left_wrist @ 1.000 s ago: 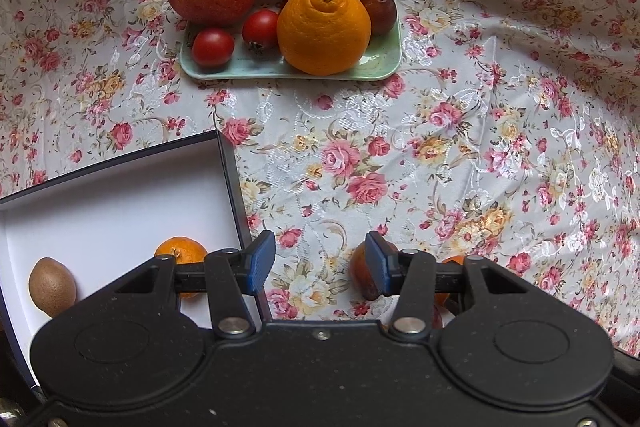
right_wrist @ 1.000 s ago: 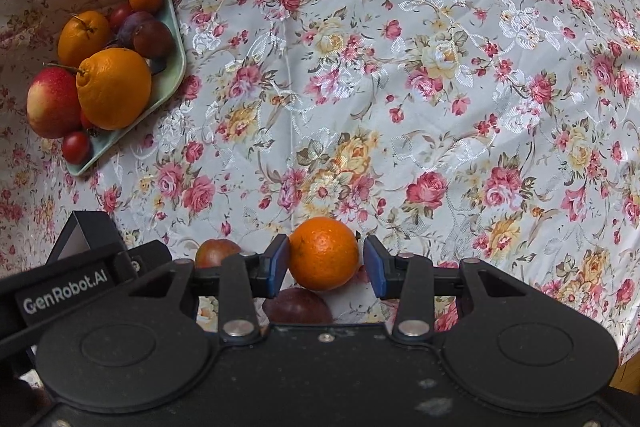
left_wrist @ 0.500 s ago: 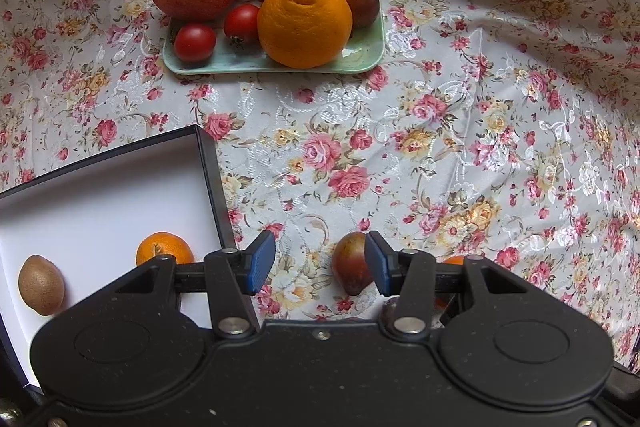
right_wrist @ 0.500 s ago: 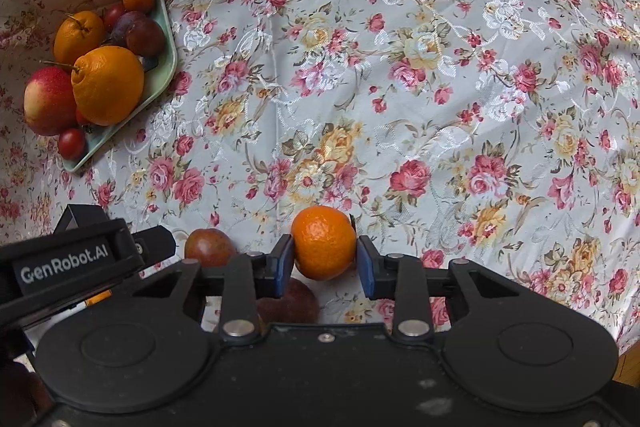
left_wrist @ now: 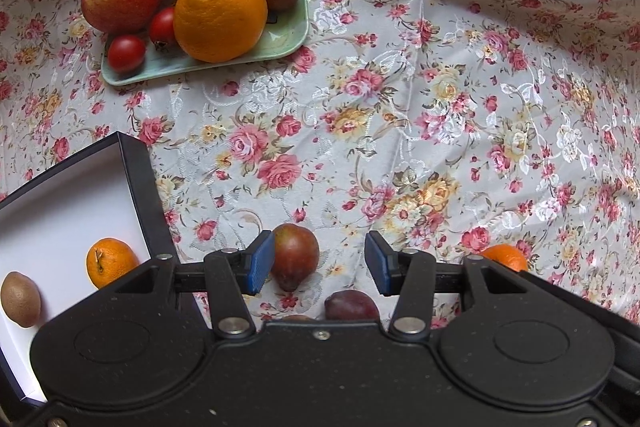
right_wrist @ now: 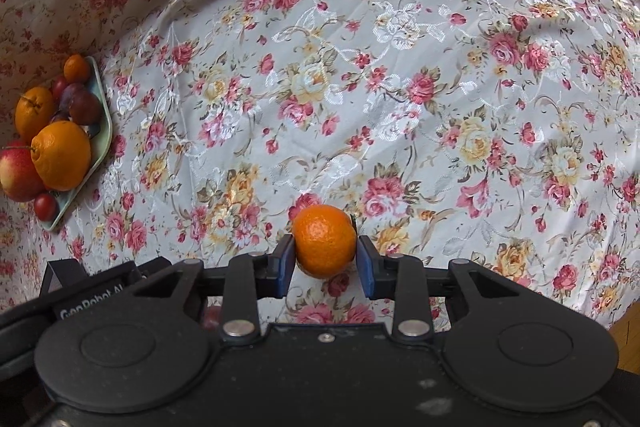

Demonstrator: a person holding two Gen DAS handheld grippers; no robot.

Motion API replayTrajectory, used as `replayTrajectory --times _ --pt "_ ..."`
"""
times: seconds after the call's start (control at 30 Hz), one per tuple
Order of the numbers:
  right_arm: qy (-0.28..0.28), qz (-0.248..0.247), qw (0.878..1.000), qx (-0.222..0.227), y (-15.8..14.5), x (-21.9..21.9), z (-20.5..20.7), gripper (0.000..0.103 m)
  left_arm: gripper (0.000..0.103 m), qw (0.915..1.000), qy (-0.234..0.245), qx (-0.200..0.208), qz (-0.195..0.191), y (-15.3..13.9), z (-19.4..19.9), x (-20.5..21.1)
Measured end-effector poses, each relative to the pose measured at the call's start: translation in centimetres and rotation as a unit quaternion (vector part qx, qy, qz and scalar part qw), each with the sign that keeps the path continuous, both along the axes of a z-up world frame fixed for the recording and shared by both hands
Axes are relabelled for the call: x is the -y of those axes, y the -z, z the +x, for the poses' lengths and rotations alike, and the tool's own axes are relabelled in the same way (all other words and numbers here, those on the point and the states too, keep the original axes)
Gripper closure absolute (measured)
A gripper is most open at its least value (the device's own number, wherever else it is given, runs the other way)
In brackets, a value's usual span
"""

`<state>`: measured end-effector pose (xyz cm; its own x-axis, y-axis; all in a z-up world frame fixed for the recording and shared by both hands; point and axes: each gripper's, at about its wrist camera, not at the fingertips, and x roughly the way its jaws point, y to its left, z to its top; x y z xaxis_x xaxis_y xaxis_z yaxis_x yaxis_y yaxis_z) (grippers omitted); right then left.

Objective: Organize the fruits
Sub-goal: 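Grasp a red plum with the left tool while the right tool holds the tangerine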

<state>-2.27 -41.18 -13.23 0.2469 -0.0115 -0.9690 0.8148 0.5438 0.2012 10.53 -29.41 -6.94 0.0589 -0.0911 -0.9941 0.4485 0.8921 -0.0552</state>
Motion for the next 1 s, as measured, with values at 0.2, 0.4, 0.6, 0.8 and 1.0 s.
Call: replayTrajectory --times 0.2,0.4,0.6,0.8,1.0 --pt "0.029 0.004 1.0 0.005 -0.4 0.8 -0.8 0.069 0.048 0.9998 0.002 0.005 0.017 0.7 0.0 -0.2" --pt "0.048 -0.034 0.998 0.008 -1.2 0.5 -1.0 0.069 0.048 0.9998 -0.007 0.0 0.018 1.0 0.5 -0.7" --pt "0.05 -0.051 0.997 0.003 -1.2 0.2 -1.0 0.069 0.048 0.9996 -0.003 -0.008 0.026 1.7 0.3 -0.4" --pt "0.043 -0.063 0.997 0.0 -1.3 -0.1 -0.8 0.069 0.048 0.9994 -0.003 -0.016 0.03 2.5 -0.1 -0.2" --pt "0.042 -0.056 0.998 -0.002 -1.3 -0.2 -0.8 0.069 0.059 0.9993 -0.016 -0.016 0.031 3.1 0.2 -0.5"
